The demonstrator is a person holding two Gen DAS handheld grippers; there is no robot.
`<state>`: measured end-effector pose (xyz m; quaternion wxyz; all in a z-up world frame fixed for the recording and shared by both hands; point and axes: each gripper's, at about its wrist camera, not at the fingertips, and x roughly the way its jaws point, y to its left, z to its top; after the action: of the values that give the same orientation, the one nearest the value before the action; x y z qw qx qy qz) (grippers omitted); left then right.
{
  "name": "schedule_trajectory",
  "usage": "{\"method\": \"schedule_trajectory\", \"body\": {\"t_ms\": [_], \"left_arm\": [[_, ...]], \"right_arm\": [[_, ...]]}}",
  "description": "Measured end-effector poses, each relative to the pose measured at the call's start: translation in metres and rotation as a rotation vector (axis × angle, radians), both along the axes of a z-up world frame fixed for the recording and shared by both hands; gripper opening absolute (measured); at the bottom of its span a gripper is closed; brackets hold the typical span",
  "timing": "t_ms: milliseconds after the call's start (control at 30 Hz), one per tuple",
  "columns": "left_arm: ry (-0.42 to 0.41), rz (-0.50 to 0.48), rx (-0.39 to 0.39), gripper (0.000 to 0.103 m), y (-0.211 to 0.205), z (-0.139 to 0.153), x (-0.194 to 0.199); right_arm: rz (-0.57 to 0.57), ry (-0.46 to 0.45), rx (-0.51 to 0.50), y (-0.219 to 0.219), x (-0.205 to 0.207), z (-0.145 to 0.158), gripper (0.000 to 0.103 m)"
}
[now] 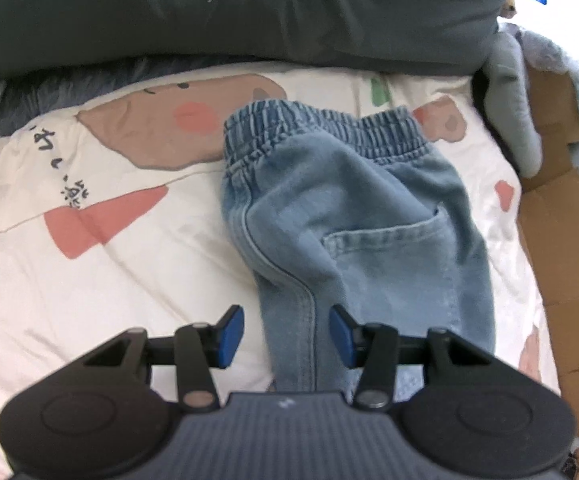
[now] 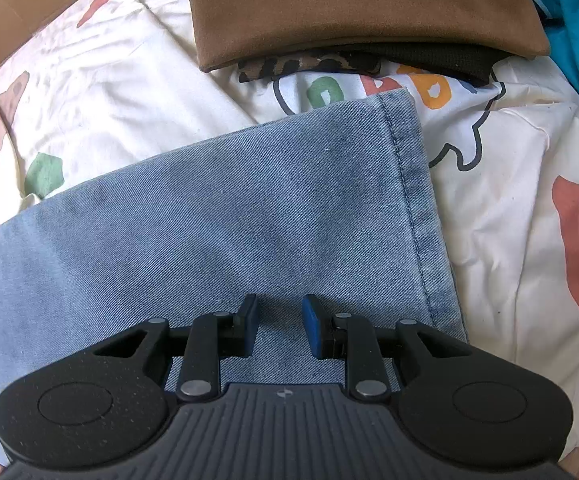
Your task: Fold clothes
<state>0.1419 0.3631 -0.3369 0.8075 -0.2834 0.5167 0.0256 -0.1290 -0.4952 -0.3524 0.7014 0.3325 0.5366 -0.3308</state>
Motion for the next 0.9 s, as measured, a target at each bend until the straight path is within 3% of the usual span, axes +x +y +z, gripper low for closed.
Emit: {"method": "schedule_trajectory", "body": {"t_ms": [233,400,500,667,900], "left_arm": [[0.006,-0.034,0.011,0.050,-0.016,-0.002,0.007],[0.008,-0.036,0.019,0.044,-0.020,-0.003,0.013],[-0.043,-0.035,0.016,0.044,-0.012,0.009,0.001],[-0.012,0.003,0.041,0.044,0.006,0.004,-0.010],[-0.019,-0.015,-0.013,0.044,-0.003,-0.007,-0.013]], "right_arm": [[0.006,-0.010,0.001,0.001,-0.005,0.001,0.031],[0.008,-0.011,0.003,0.002,-0.008,0.001,0.031],[0.008,-0.012,0.006,0.002,-0.010,0.002,0.031],[0.008,-0.025,-0.006,0.005,-0.015,0.002,0.031],[0.014,-0.027,-0.004,0.006,-0.020,0.003,0.031]]}}
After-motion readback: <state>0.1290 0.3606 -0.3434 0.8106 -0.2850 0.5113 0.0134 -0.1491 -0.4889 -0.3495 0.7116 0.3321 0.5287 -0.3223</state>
